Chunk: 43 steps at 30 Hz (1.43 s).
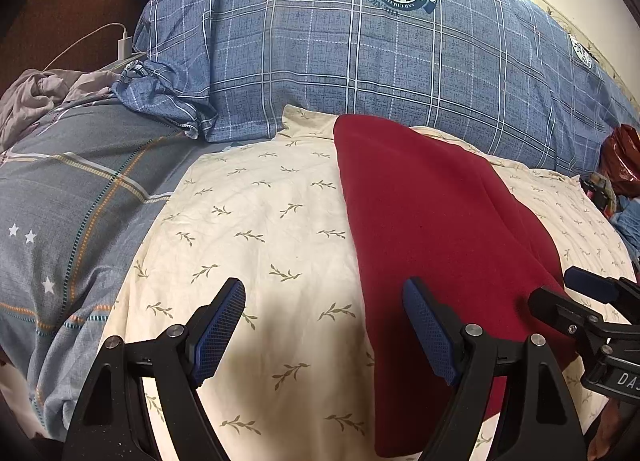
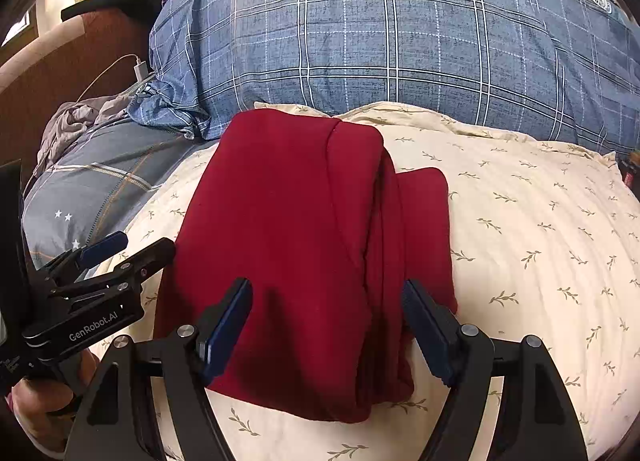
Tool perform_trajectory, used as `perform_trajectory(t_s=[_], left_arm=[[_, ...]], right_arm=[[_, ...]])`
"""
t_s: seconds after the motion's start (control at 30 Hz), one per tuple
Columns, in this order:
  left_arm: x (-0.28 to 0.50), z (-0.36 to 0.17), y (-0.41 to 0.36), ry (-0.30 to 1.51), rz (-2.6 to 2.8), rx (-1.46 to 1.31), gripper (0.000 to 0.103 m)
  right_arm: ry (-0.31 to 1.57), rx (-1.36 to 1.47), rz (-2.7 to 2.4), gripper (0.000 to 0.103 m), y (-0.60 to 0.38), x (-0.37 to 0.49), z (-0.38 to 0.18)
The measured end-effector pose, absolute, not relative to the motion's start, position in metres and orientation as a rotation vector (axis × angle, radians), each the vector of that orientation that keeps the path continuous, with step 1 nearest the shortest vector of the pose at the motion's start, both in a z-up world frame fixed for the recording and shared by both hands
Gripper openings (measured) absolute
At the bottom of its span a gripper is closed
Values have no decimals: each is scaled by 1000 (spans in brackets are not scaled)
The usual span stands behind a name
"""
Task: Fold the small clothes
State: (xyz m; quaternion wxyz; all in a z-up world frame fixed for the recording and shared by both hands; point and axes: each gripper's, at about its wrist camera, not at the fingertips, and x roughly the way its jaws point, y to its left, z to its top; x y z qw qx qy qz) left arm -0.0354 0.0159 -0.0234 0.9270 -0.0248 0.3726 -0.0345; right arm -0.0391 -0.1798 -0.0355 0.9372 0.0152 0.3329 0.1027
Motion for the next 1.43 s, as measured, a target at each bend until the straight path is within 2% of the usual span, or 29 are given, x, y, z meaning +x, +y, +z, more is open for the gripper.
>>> perform_trajectory(t_s=[1.17,1.43], left_arm=[[-34,-24,16,765,-71,-60,81],[-26,-22,45,781,-62,-174,80]], right_arm=[[711,38,241,78,-174,-34,-45],[667,155,152,79,-230,-25,-32]])
